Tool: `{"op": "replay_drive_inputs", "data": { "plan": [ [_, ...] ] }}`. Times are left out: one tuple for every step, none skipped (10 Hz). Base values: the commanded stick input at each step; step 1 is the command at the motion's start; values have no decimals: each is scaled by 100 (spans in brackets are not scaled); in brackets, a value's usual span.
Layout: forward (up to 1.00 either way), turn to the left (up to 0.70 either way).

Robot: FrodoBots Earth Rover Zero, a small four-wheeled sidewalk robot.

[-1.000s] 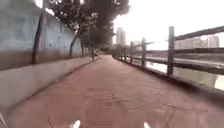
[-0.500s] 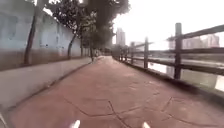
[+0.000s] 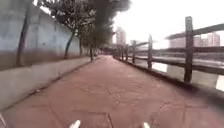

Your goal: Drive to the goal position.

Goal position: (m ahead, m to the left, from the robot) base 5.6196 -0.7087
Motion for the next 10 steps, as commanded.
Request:
{"op": "replay_drive_inputs", "data": {
  "plan": [
    [70,0],
    [70,0],
    [70,0],
    [70,0],
    [70,0],
    [70,0],
    [70,0],
    [70,0],
    [70,0],
    [70,0]
  ]
}}
